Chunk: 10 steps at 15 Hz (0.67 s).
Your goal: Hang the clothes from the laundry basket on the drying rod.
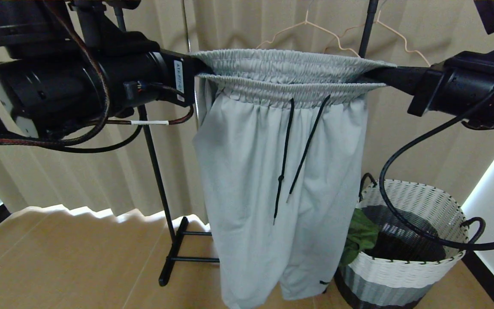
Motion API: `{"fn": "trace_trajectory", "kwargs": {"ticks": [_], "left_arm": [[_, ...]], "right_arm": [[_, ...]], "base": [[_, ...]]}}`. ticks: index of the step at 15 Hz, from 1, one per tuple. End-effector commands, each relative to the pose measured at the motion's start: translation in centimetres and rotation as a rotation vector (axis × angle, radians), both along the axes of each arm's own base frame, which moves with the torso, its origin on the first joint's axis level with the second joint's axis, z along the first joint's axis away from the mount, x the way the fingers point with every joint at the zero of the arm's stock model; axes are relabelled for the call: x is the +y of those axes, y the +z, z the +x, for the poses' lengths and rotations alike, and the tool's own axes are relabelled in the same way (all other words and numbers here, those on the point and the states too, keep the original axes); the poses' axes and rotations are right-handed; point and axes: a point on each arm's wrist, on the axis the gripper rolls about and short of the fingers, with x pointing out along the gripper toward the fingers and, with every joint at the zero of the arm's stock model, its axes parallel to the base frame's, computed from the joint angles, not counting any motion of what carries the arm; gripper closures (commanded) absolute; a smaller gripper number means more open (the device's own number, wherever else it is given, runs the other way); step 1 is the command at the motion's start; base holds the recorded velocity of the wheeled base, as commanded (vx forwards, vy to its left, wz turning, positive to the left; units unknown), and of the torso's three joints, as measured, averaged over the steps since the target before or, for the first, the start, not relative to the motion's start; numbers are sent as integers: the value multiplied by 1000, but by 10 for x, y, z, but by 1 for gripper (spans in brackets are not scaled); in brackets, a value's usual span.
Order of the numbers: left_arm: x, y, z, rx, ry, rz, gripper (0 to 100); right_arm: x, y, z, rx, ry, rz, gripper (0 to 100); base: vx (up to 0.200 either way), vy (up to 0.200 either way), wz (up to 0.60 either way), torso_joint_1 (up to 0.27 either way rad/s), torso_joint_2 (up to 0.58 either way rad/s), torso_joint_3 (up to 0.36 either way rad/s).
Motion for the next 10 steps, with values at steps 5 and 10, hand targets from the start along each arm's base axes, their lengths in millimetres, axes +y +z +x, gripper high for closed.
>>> {"fn": "trace_trajectory", "kwargs": {"ticks": [5,10], "left_arm": [[-14,-3,25,6,5,4,100],[-20,-10,35,20,7,13,100]], "right_arm": [[-19,-6,-49,67,42,-25,100],[-12,-30,-82,52,294,-151,100]], "base": [[0,0,0,0,0,0],[0,0,0,0,0,0]]}}
